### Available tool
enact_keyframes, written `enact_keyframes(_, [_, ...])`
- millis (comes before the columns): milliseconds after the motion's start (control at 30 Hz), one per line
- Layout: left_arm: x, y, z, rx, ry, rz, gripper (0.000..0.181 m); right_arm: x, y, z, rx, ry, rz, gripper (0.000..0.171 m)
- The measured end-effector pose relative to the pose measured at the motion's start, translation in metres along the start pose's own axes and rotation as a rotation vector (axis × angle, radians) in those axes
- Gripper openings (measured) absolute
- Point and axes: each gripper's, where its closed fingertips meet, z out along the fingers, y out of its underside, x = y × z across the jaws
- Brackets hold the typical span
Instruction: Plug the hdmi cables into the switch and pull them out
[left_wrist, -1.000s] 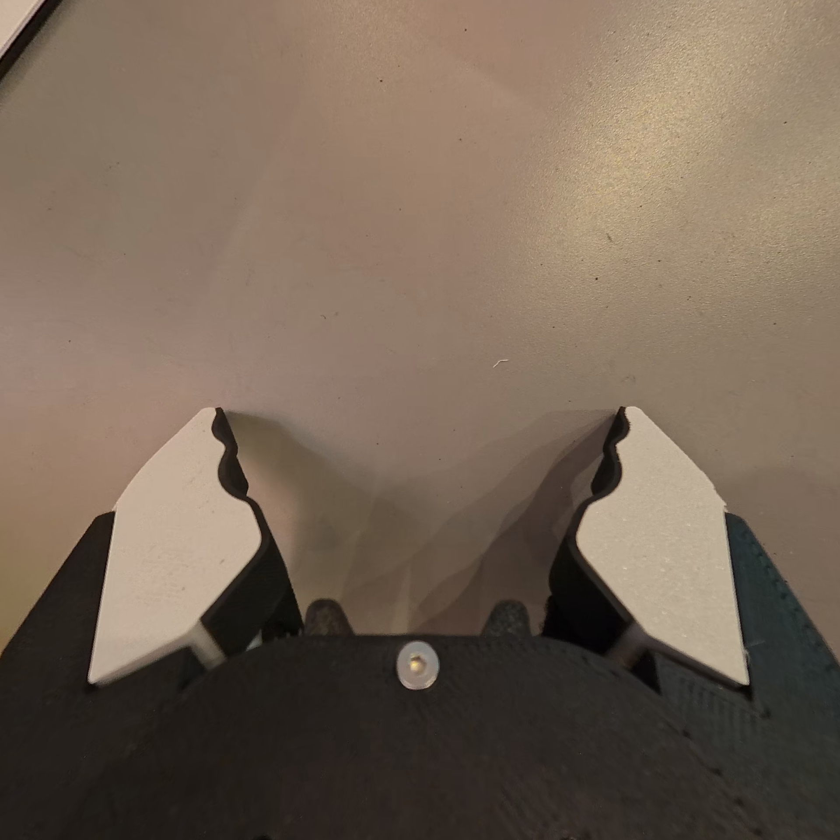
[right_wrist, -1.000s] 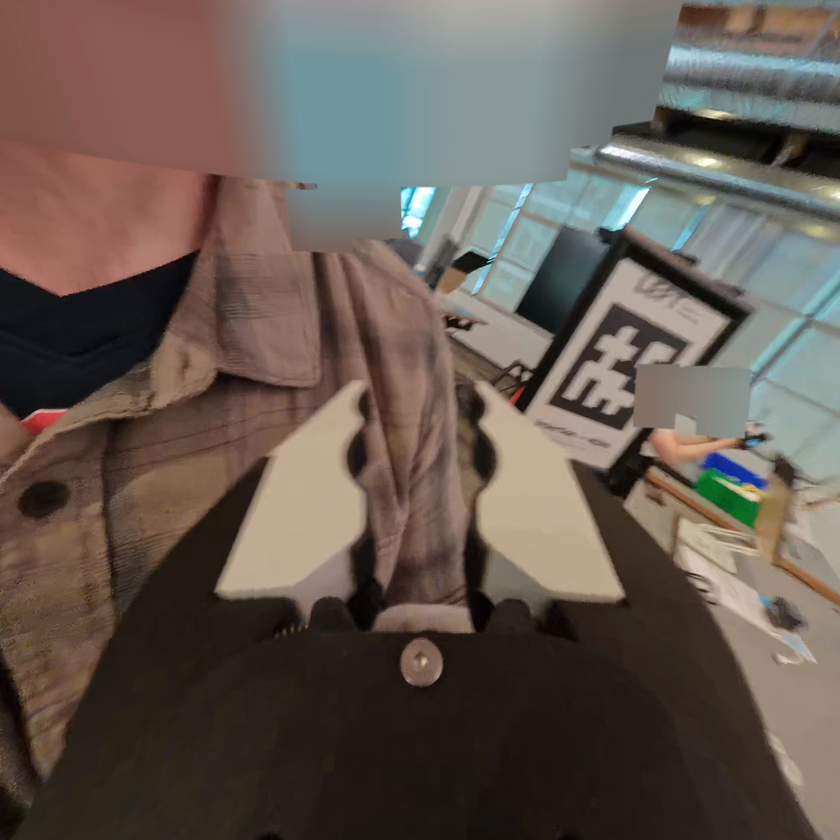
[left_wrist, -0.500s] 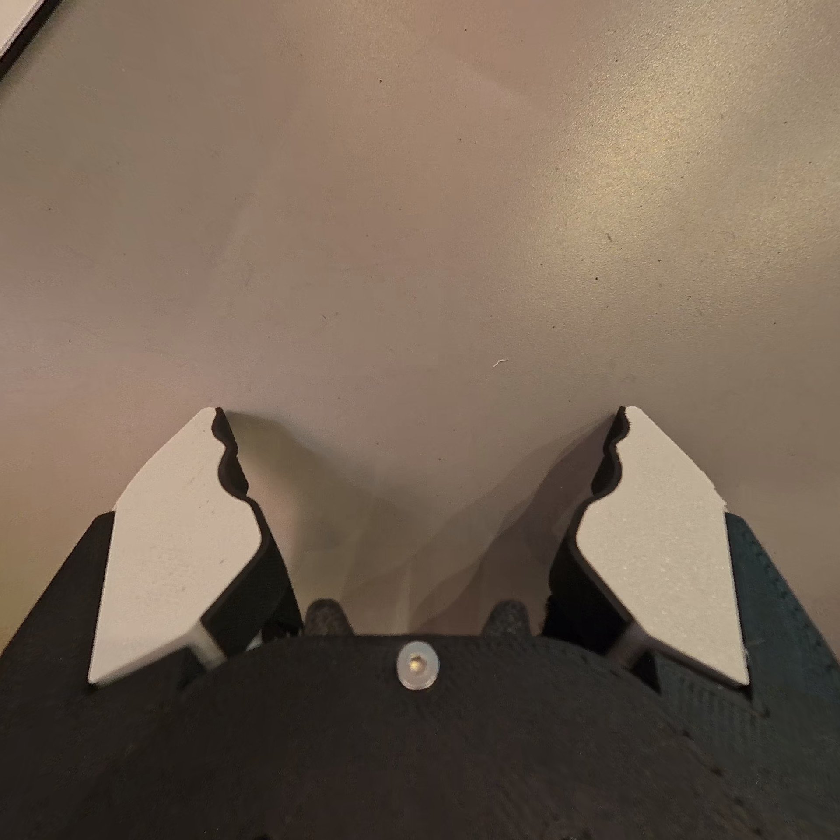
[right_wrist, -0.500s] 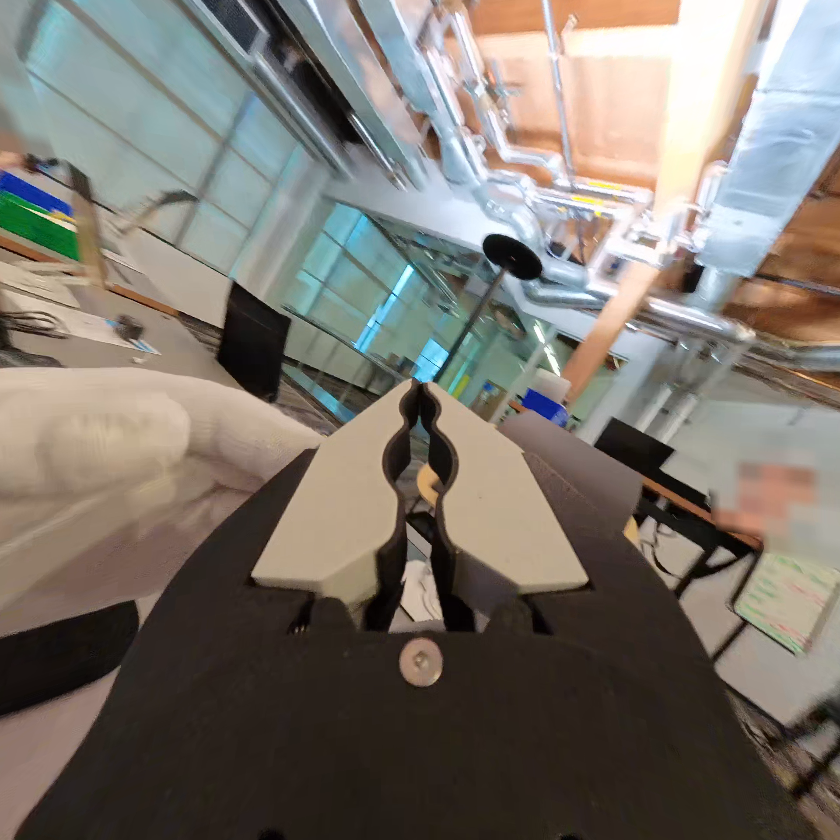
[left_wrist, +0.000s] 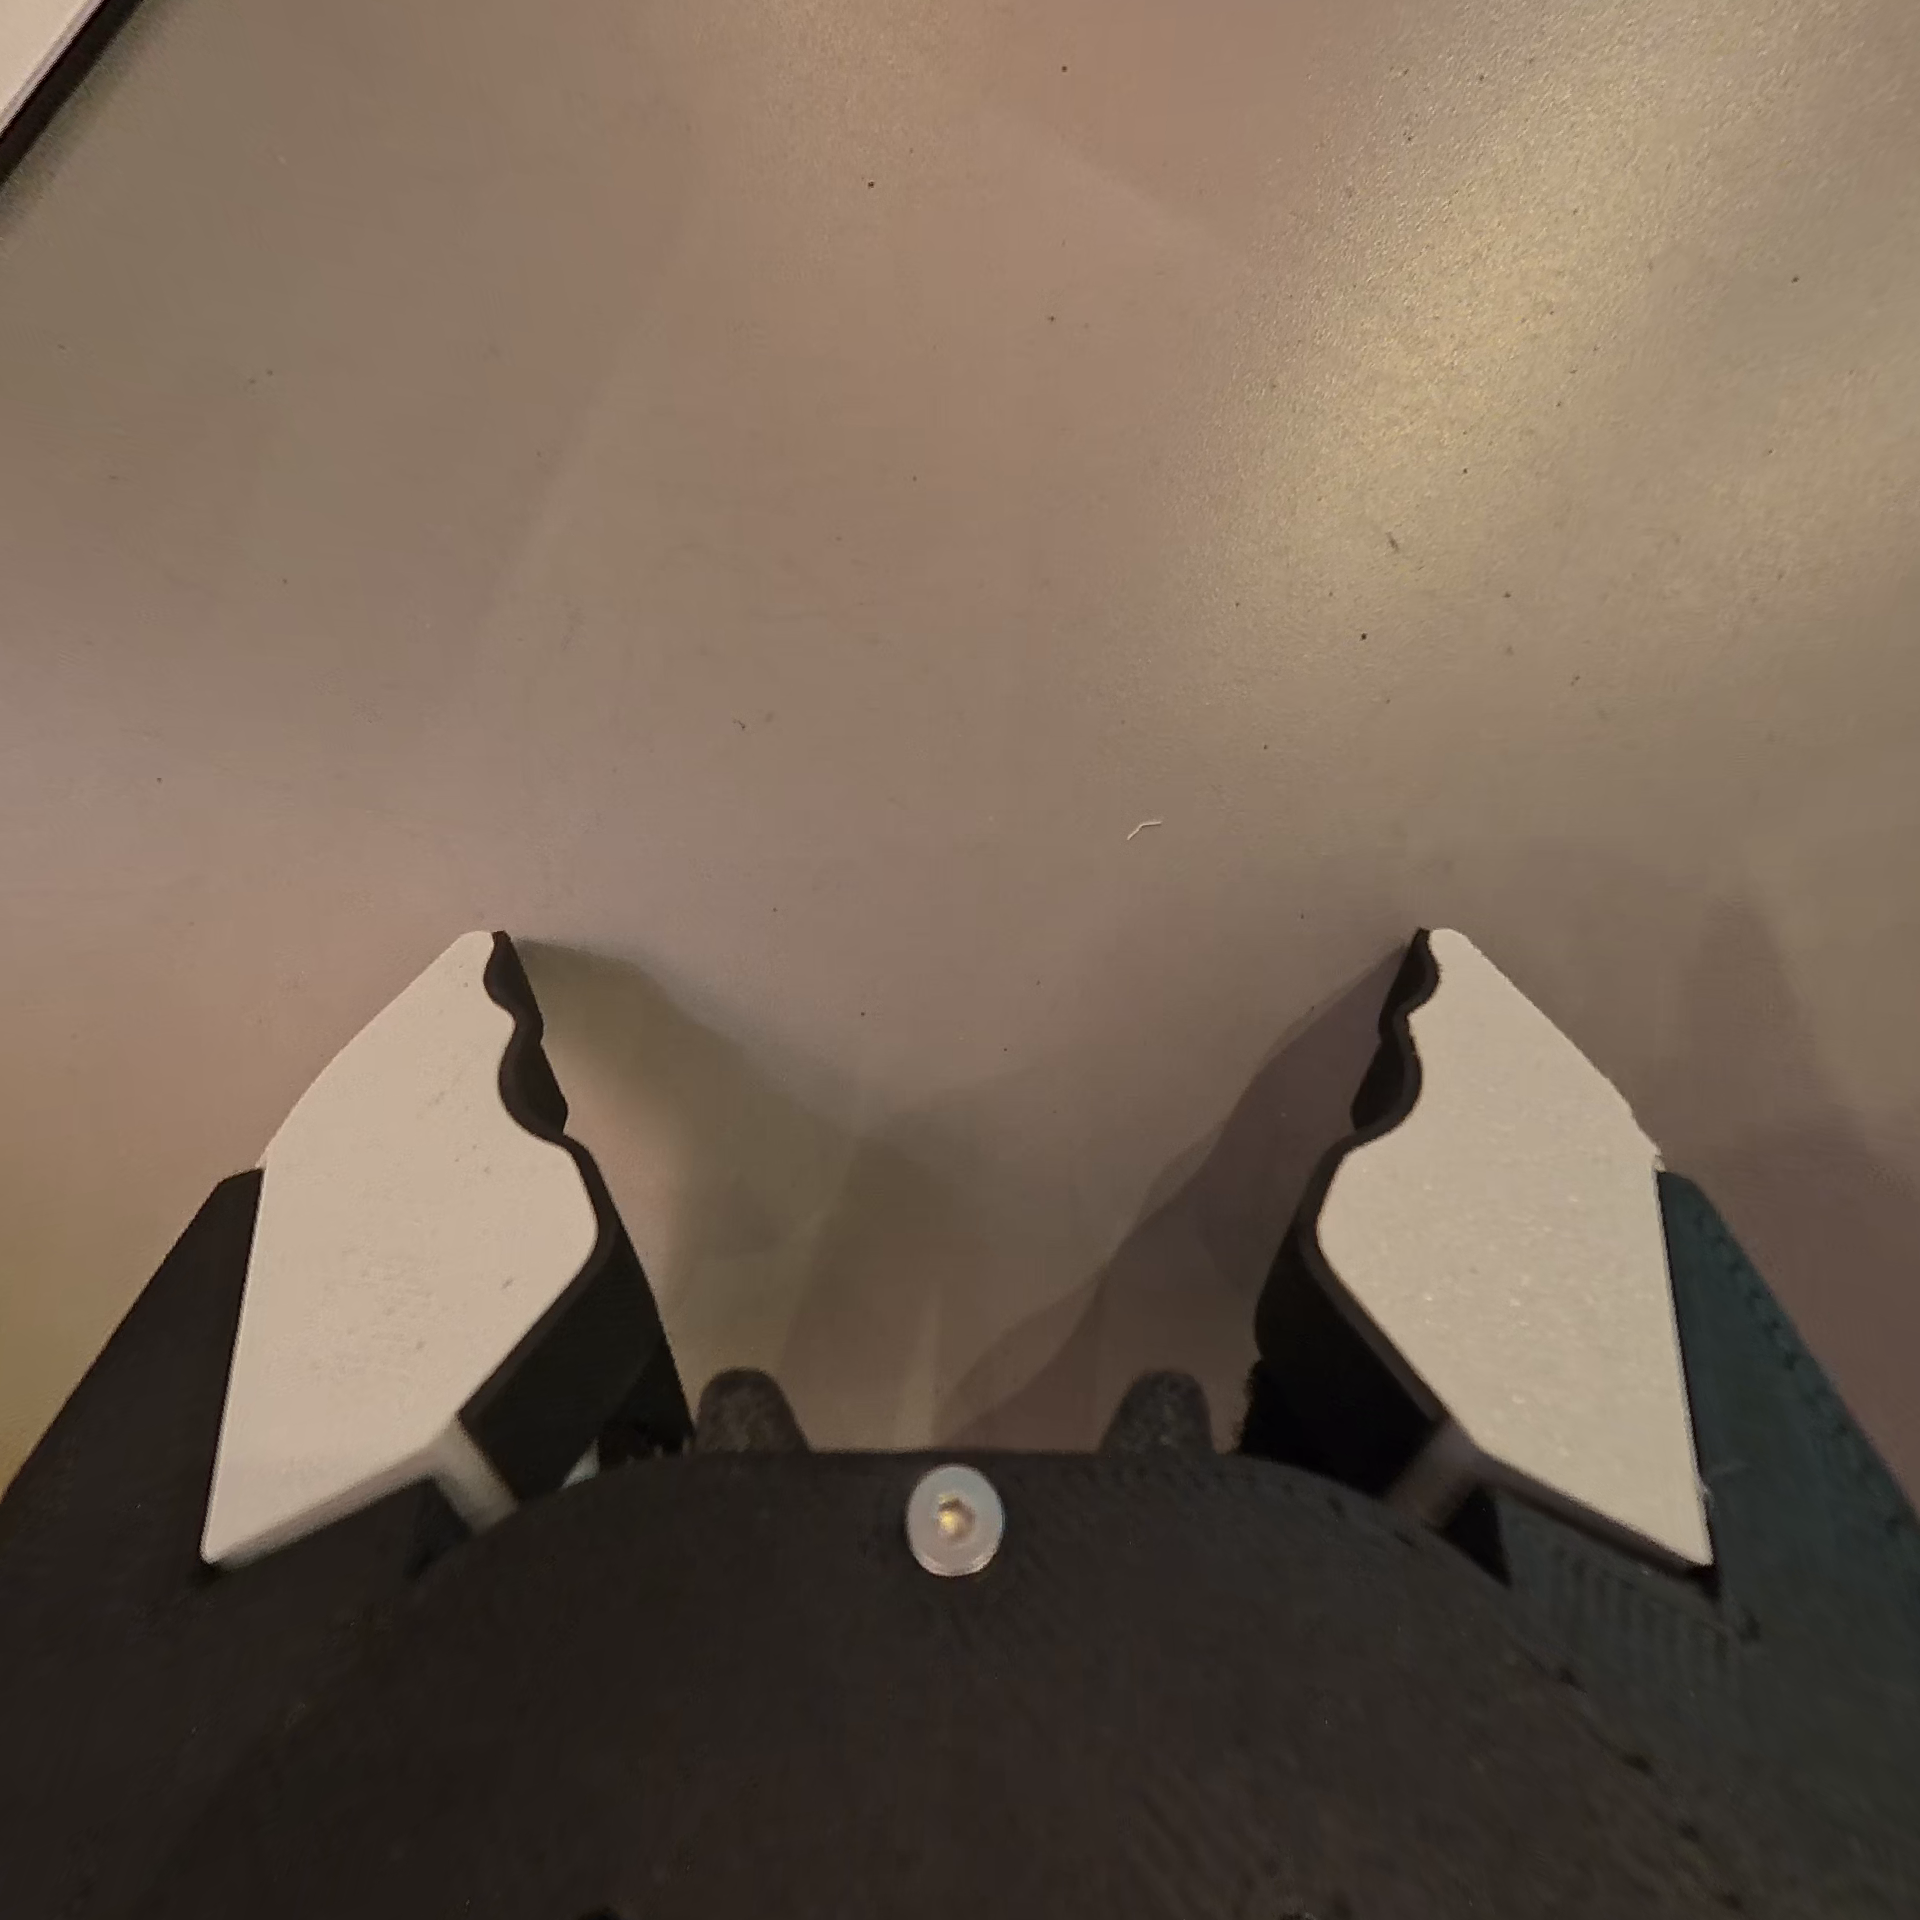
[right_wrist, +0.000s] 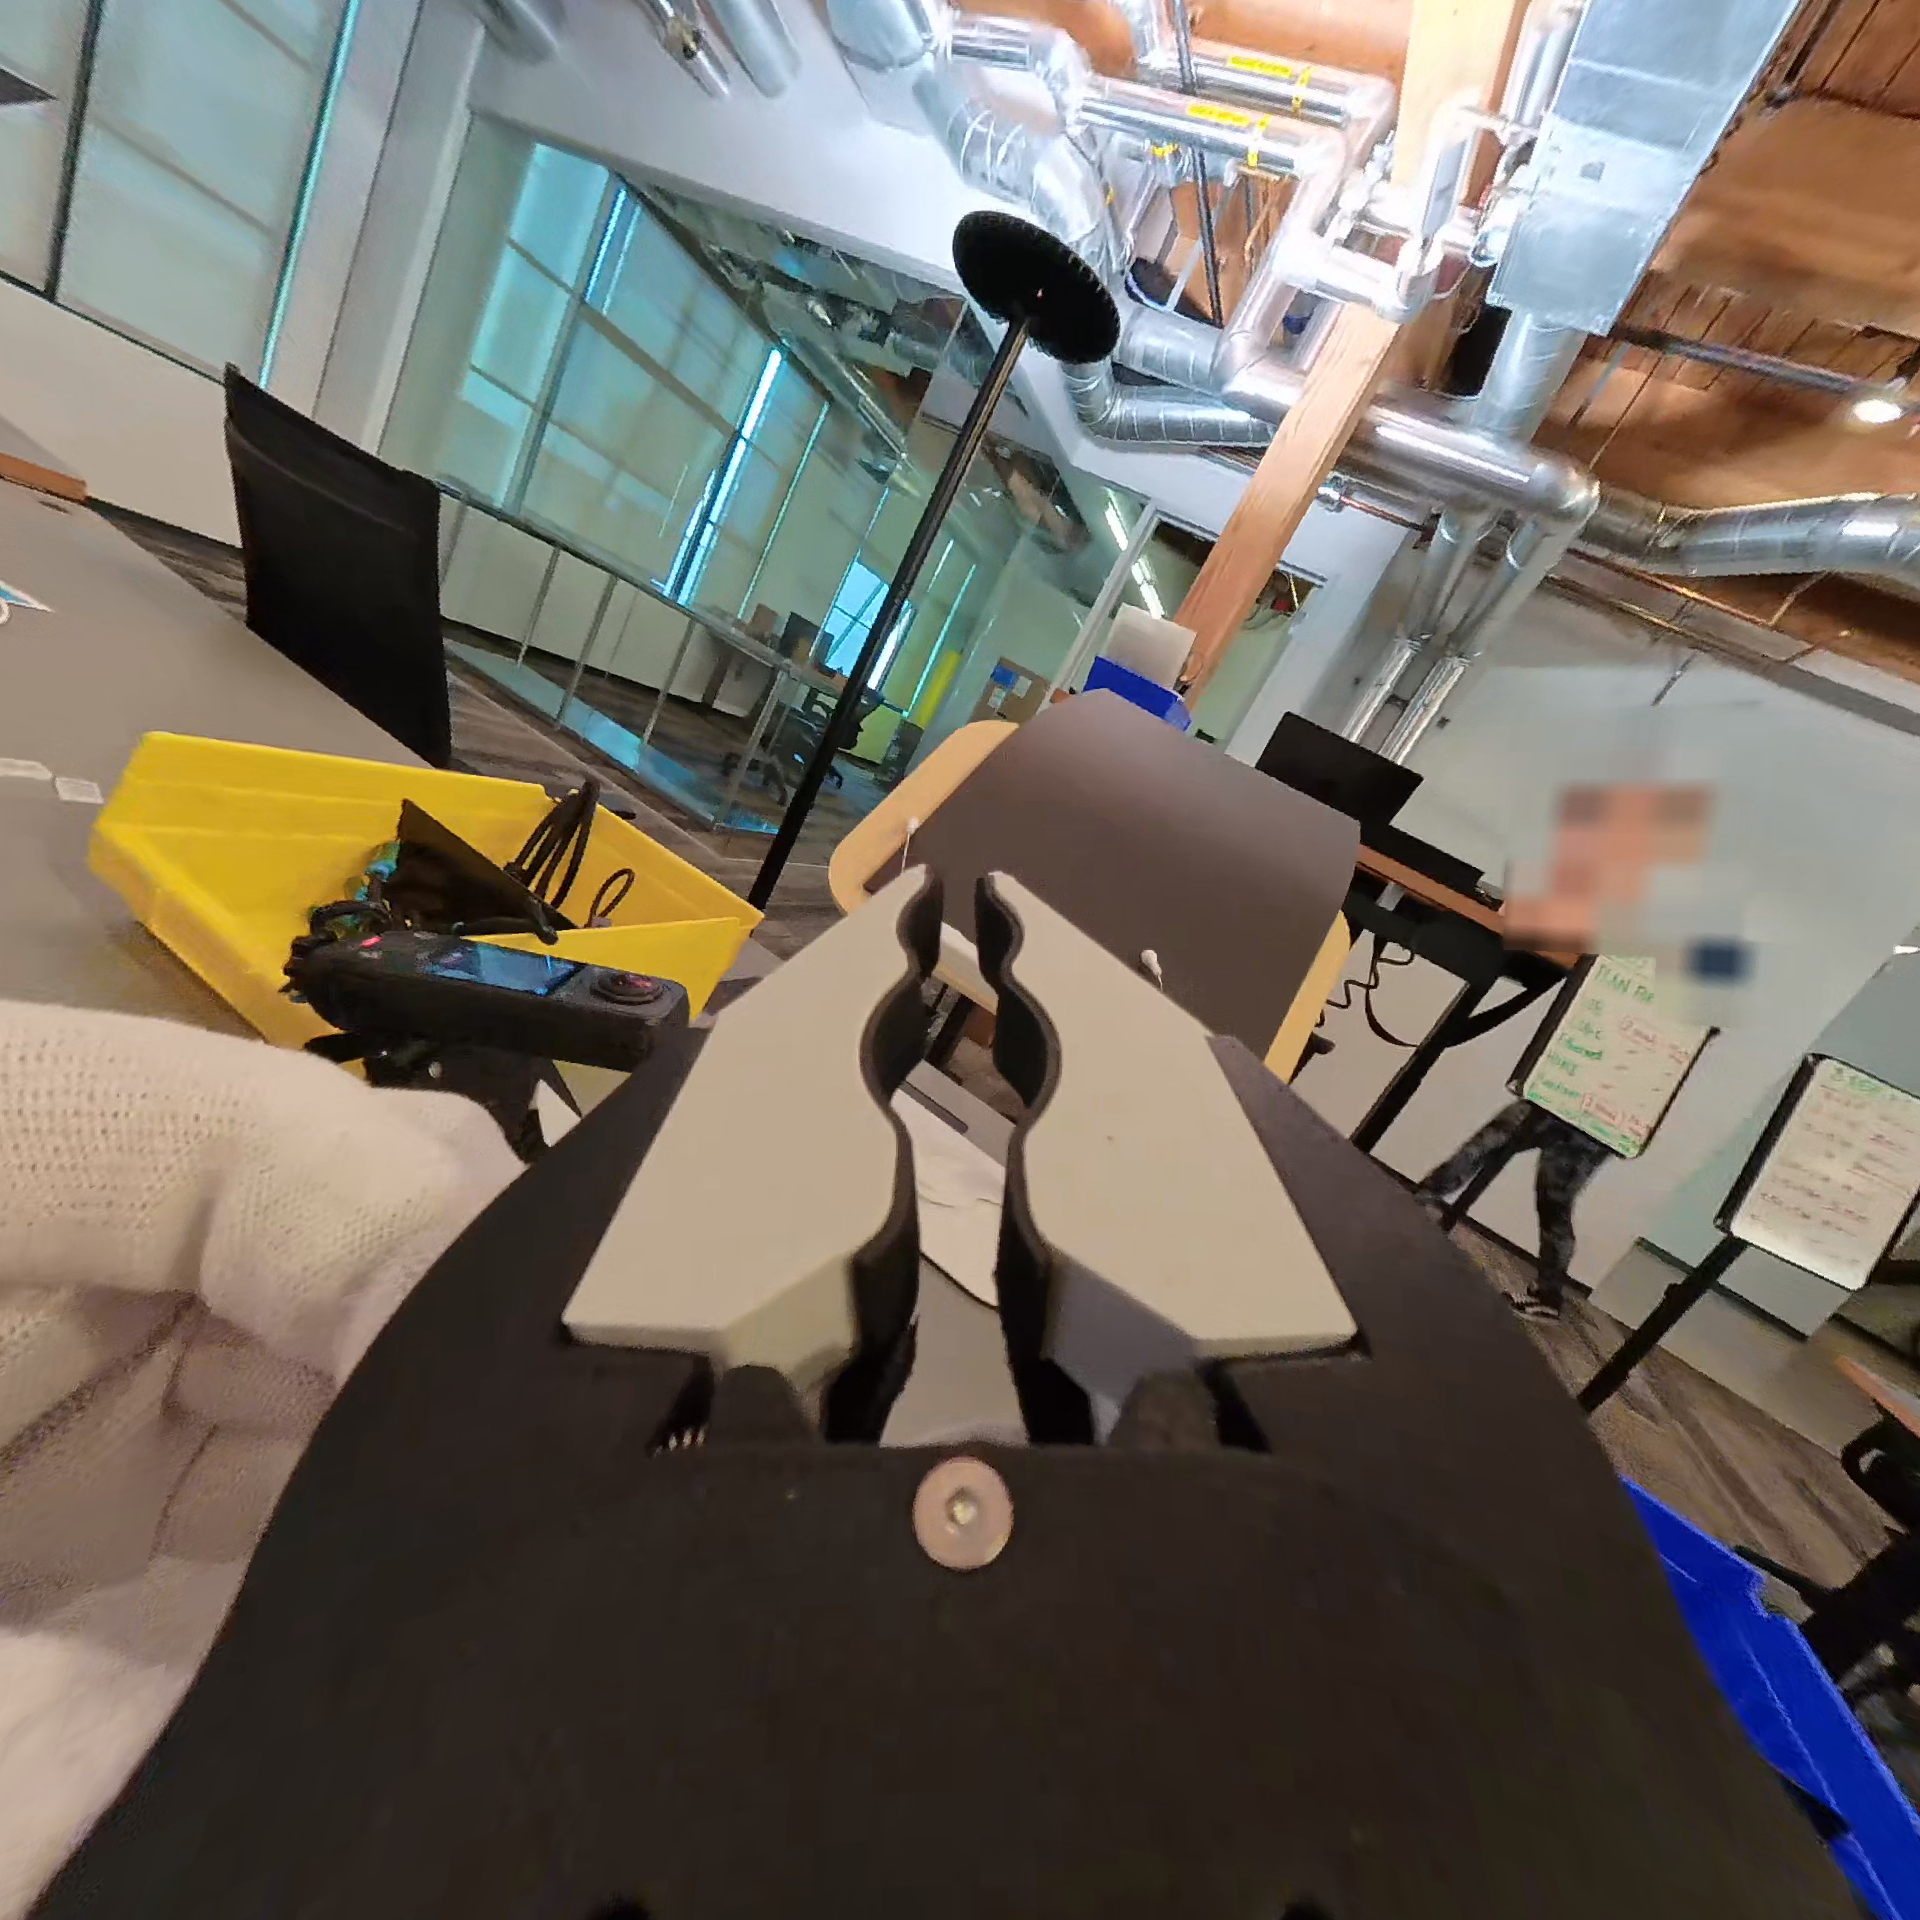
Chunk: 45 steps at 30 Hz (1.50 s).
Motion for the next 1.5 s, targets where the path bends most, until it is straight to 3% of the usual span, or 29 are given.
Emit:
enact_keyframes(100, [0.0,0.0,0.0,0.0,0.0,0.0,0.146,-0.001,0.007,0.002,-0.025,-0.017,0.01,0.007])
enact_keyframes(433, [0.0,0.0,0.0,0.0,0.0,0.0,0.146,-0.013,0.028,0.008,-0.115,0.037,-0.233,0.012])
enact_keyframes(733, [0.0,0.0,0.0,0.0,0.0,0.0,0.146,-0.018,0.035,0.013,-0.12,0.026,-0.18,0.007])
enact_keyframes(1000, [0.0,0.0,0.0,0.0,0.0,0.0,0.146,-0.025,0.039,0.015,-0.116,0.007,-0.165,0.015])
enact_keyframes(1067, [0.0,0.0,0.0,0.0,0.0,0.0,0.146,-0.031,0.031,0.014,-0.09,0.017,-0.179,0.004])
enact_keyframes(1400, [0.0,0.0,0.0,0.0,0.0,0.0,0.146,-0.01,0.024,0.012,-0.03,0.026,0.089,0.024])
enact_keyframes(1500, [0.0,0.0,0.0,0.0,0.0,0.0,0.146,-0.007,0.023,0.011,-0.012,0.008,0.166,0.011])
